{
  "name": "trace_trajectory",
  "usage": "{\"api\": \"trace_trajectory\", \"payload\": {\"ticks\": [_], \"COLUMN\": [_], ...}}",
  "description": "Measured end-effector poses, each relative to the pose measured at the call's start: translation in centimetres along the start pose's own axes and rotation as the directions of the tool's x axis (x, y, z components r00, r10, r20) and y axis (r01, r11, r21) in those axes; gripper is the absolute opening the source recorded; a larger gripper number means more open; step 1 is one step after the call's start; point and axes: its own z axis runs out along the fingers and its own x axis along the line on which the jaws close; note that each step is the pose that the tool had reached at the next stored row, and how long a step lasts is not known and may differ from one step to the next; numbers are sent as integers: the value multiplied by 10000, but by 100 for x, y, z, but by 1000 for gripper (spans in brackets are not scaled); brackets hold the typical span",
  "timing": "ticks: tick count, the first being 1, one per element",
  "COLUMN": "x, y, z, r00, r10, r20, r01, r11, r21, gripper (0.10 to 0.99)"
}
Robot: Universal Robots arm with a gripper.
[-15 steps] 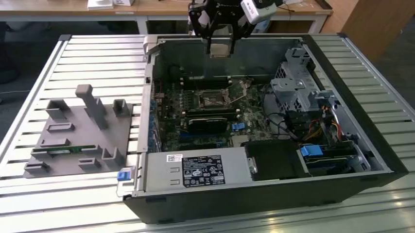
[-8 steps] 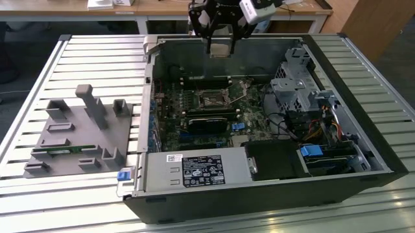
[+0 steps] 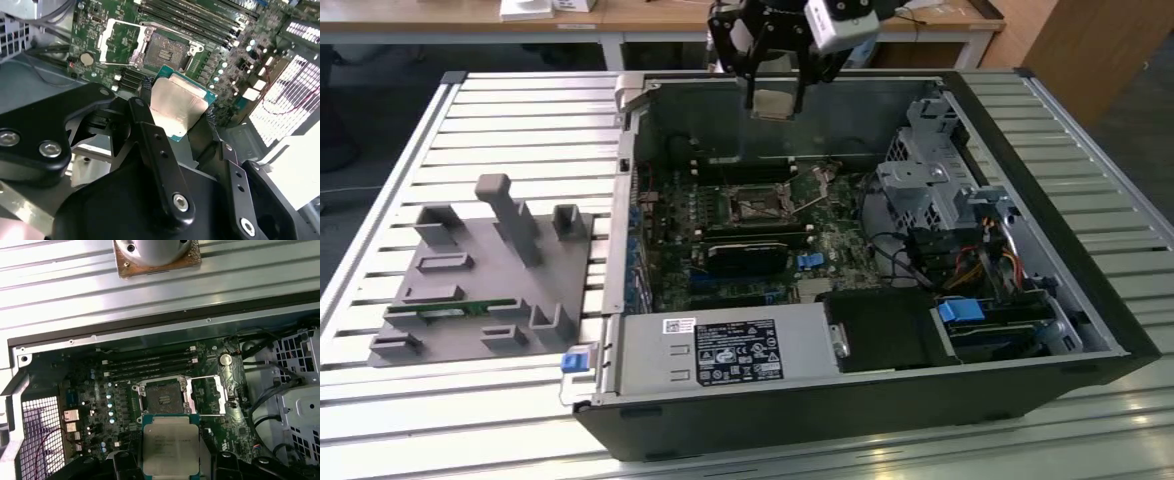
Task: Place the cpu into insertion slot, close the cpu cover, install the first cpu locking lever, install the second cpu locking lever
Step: 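Place the cpu into insertion slot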
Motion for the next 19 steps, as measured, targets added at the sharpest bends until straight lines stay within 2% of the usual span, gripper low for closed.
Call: {"api": "trace_trajectory", "payload": {"ticks": [7,19], "x": [32,60], "y": [-6,-12], "z": [5,6], "r00": [9978,9940], "r10": [665,1092], "r20": [59,96], "r01": [-664,-1091], "r11": [9978,9940], "r21": [-17,-28], "gripper": [541,541]}}
